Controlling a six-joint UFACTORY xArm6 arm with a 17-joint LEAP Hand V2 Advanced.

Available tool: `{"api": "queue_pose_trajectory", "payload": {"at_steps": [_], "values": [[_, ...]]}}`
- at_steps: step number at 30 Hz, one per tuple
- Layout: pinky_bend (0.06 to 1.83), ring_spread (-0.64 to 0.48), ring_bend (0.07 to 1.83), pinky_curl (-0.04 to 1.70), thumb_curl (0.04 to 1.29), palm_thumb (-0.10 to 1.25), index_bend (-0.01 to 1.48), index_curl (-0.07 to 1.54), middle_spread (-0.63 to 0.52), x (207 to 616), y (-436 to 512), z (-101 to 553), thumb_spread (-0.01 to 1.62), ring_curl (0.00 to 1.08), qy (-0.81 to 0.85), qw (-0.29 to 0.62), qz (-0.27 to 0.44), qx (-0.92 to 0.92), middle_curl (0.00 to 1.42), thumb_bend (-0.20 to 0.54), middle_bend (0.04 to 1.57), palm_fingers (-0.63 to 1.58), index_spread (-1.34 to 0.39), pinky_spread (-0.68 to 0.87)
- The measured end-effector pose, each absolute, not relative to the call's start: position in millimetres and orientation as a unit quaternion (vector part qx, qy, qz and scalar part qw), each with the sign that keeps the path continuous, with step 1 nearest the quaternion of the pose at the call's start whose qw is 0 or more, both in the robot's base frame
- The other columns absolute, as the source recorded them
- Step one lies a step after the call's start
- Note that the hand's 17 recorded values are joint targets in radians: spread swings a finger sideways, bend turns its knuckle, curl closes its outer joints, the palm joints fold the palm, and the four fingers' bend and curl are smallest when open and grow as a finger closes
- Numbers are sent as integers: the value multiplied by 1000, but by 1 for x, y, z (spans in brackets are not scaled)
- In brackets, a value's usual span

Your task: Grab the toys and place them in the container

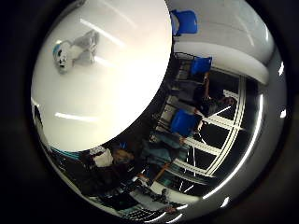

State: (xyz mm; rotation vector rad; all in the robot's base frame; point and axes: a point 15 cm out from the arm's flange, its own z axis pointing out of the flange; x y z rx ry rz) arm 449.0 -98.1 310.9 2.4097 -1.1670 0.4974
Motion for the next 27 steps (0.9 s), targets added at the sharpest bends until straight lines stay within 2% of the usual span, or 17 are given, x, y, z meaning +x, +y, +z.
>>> {"api": "queue_pose_trajectory", "payload": {"at_steps": [18, 27], "values": [[458, 173, 297, 319, 327, 695, 153, 247, 25, 448, -122, 238, 965, 267, -448, 237, 114, 854, 306, -27, 186, -13, -417, 369], [448, 173, 294, 315, 317, 653, 156, 248, 25, 470, -127, 213, 962, 267, -471, 213, 131, 846, 301, -37, 187, -11, -417, 365]]}}
